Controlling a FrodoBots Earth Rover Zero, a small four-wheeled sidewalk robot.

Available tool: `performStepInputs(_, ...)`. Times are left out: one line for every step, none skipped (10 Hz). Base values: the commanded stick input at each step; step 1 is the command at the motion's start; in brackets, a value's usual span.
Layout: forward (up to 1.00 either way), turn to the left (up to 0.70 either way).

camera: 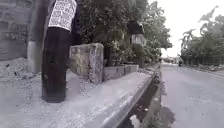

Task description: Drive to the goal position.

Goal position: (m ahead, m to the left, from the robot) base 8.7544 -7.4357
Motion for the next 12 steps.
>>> performStepInputs(-0.61, 0.0)
performStepInputs(-0.7, 0.0)
performStepInputs(-0.7, 0.0)
performStepInputs(-0.7, 0.0)
performStepInputs(-0.7, 0.0)
performStepInputs(-0.7, 0.0)
performStepInputs(-0.7, 0.0)
performStepInputs(-0.7, 0.0)
performStepInputs(-0.7, 0.0)
performStepInputs(-0.7, 0.0)
performStepInputs(-0.7, 0.0)
performStepInputs(-0.7, 0.0)
